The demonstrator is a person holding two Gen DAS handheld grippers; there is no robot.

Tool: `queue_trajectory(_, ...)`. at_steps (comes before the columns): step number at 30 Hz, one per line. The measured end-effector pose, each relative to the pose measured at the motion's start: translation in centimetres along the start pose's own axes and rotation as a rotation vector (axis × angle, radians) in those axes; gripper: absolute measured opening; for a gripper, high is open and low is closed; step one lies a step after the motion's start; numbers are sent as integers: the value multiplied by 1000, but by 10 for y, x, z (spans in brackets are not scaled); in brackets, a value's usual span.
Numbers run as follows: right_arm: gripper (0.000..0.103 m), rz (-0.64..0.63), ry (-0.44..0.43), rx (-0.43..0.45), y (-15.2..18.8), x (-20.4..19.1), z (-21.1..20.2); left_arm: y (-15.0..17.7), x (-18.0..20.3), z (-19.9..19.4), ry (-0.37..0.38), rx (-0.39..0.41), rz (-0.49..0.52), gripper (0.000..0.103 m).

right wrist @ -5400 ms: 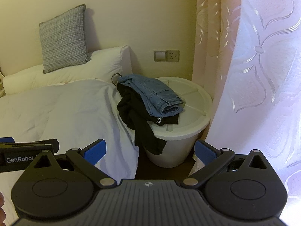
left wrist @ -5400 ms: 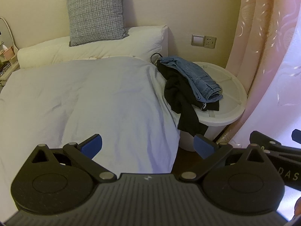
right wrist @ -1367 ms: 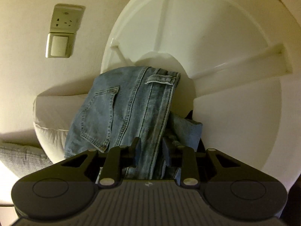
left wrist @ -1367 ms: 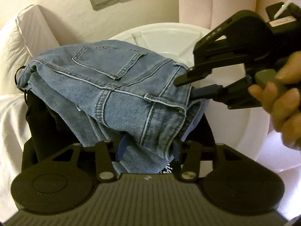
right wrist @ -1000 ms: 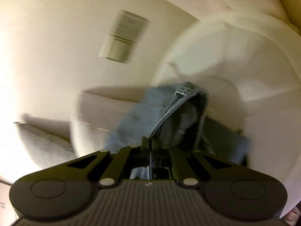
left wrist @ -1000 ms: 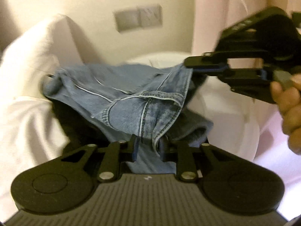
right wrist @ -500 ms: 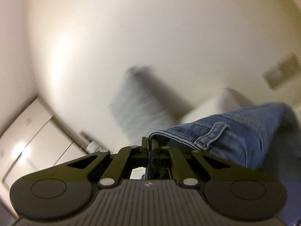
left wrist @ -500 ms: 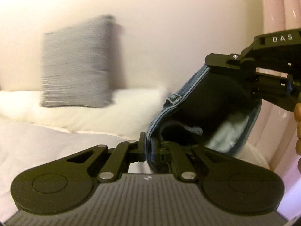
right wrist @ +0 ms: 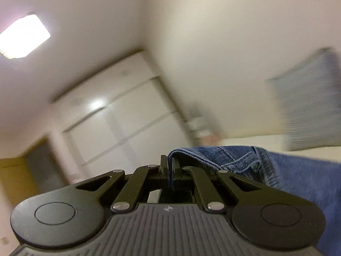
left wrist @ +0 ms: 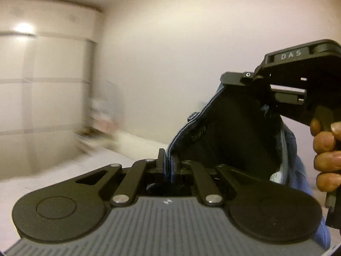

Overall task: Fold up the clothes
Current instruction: 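Carry the jeans to the bed and lay them down, opening both grippers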

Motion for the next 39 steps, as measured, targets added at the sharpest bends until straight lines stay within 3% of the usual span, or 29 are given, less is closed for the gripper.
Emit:
queue_trajectory(3,3,13,-134,-80,18,-81,65,-9,-80,-19,-171,-39,-25,4)
queue_trajectory(5,6,50,-144,-220,47,-106,113,17,-125,-11,-255,-192,-71,7)
queue_trajectory(6,18,79,-122,-328,70,-111,138,39,-149,-8,-280,-291,-112,10)
queue_trajectory(7,40,100,-88,-425,95,-110,157,62,-171,-7,-305,-375,-154,11)
queue_trajectory(8,48,109,-50,-512,120,-108,171,86,-190,-11,-331,-440,-195,14)
queue_trajectory(9,48,104,-15,-579,145,-107,179,112,-207,-16,-360,-504,-231,16)
queue_trajectory(13,54,98,62,-756,236,-89,166,213,-242,-61,-454,-721,-358,20)
queue_trajectory(17,54,97,165,-912,312,-56,115,298,-218,-107,-465,-872,-518,21)
queue_trajectory(21,55,30,260,-1074,377,3,57,361,-201,-136,-440,-997,-693,22)
queue_trajectory(26,55,-16,281,-1227,428,38,31,419,-157,-140,-489,-1070,-784,27)
queue_trajectory(31,61,-84,218,-1303,458,46,30,442,-149,-138,-551,-1038,-881,32)
queue_trajectory(37,61,-149,190,-1378,488,66,32,460,-151,-130,-584,-995,-994,32)
queue_trajectory(39,61,-162,176,-1382,490,65,37,457,-161,-128,-581,-968,-1016,40)
Point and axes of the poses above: each gripper's, at about its wrist camera, not at the fingertips, and z roughly the way its jaws point, x to its right, y to its underside, the point moved 8 cm from there along z, roughly the way its jaws point, and after that the axes turned 3 degrees about -x, right-handed, at the moved point
